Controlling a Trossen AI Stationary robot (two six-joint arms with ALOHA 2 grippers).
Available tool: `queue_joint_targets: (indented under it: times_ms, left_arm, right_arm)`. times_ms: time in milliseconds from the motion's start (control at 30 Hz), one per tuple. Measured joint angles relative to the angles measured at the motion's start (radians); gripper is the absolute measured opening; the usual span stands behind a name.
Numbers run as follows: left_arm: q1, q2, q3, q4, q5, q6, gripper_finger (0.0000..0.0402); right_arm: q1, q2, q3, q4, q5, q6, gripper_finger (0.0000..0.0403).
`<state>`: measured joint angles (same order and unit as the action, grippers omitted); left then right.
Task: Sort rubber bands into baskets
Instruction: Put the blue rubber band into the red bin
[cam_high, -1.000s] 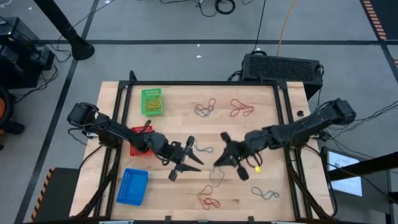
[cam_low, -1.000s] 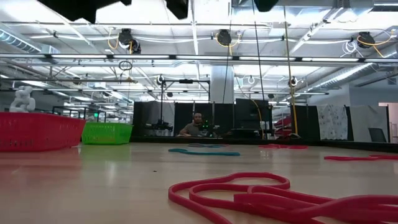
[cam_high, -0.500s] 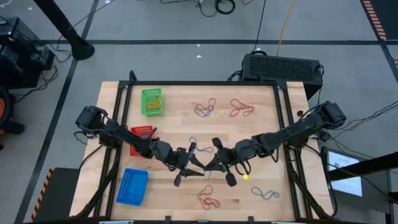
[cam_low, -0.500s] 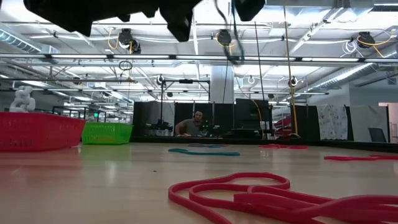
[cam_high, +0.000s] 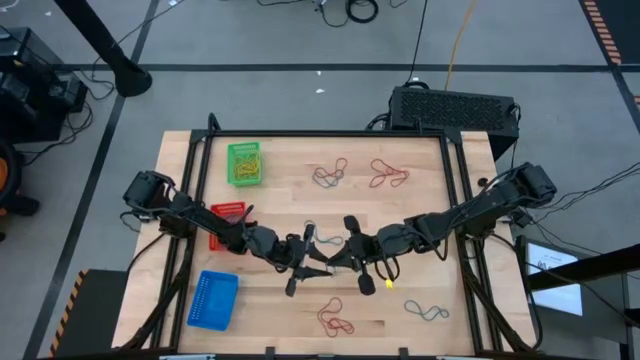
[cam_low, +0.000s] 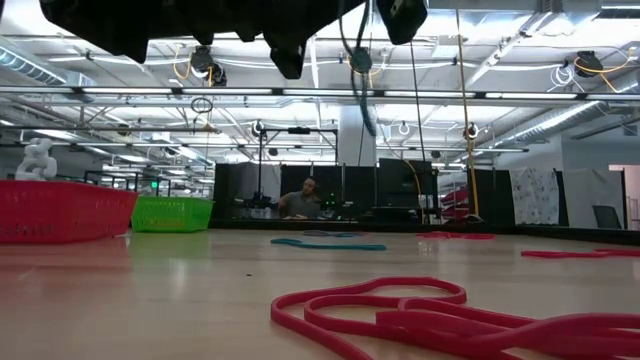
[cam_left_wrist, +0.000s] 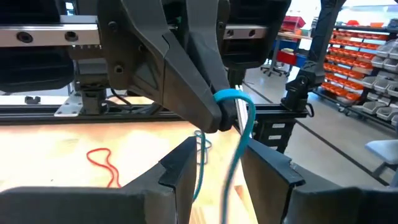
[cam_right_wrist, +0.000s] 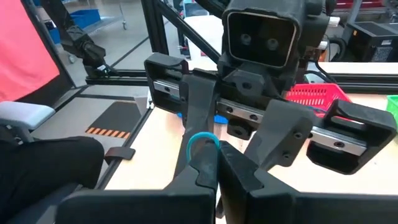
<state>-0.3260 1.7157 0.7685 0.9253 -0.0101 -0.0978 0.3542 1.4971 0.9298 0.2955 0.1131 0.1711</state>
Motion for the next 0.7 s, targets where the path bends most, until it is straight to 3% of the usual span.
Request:
queue_joint_targets:
  times_ms: [200, 433, 700]
  left_arm:
    - [0.009, 0.0, 0.0, 0.0, -0.028, 0.0, 0.0119]
    - [0.017, 0.0, 0.0, -0.001, -0.027, 0.0, 0.0012]
    - [0.009, -0.001, 0.001, -0.053, -0.024, 0.001, 0.0004]
  right_arm:
    - [-0.001, 0.0, 0.0, -0.002, -0.003, 0.0, 0.0]
    - [-0.001, 0.0, 0.0, -0.02, -0.009, 0.0, 0.0]
    - [-0.027, -0.024, 0.0, -0.093, 0.002, 0.0, 0.0045]
